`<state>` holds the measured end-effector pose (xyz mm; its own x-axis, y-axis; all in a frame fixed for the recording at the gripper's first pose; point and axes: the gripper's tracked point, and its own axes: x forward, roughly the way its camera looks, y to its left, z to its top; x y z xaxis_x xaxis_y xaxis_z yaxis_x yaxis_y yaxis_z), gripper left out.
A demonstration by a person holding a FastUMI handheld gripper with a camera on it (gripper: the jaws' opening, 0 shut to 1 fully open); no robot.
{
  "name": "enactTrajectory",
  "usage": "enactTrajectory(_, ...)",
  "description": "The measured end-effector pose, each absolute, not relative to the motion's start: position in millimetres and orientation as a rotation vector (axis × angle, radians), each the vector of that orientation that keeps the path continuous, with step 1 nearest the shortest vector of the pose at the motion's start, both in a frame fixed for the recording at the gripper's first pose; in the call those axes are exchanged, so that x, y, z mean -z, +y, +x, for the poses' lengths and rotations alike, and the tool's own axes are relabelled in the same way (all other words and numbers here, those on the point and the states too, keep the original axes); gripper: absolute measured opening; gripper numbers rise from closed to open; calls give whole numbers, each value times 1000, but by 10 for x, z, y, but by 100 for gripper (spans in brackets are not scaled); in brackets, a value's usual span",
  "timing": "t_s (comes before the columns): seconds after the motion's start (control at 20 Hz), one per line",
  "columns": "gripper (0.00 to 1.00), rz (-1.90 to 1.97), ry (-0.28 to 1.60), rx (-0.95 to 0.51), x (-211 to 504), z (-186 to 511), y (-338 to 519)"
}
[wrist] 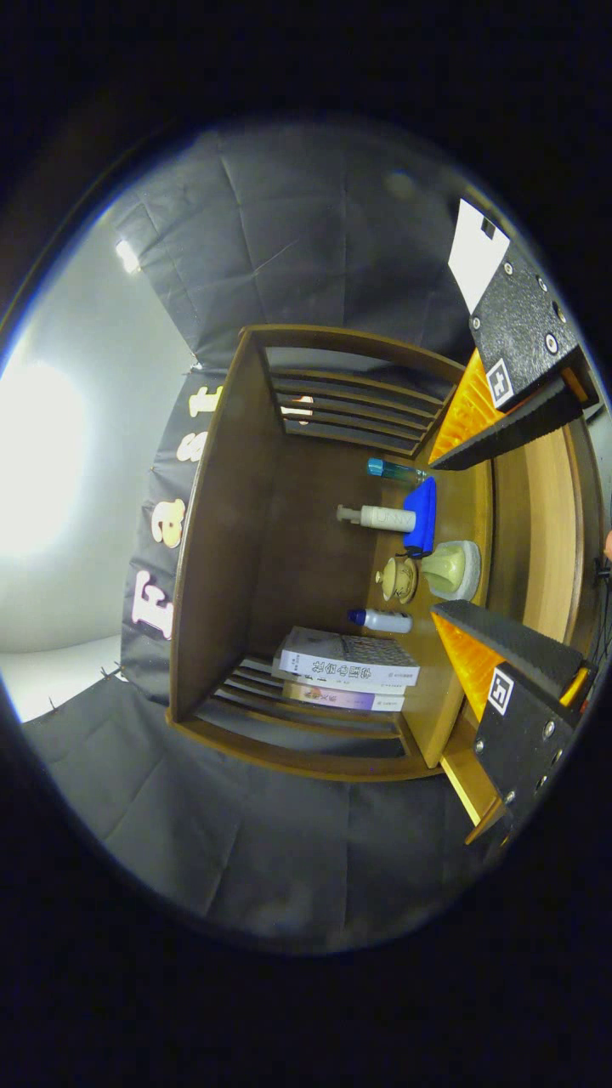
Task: Pull open the drawer, take out the items inside it, and place them on the countertop above the cabinet.
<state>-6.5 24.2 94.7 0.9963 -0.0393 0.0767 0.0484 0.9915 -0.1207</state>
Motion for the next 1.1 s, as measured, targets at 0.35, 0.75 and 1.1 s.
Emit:
enactTrajectory(0.35, 95, -86, -90, 41, -519, -439, 188)
enactTrajectory(0.75, 95, -34, -35, 34, 187, -720, 104)
enactTrajectory(1.1, 95, -20, 84, 22, 880, -655, 152)
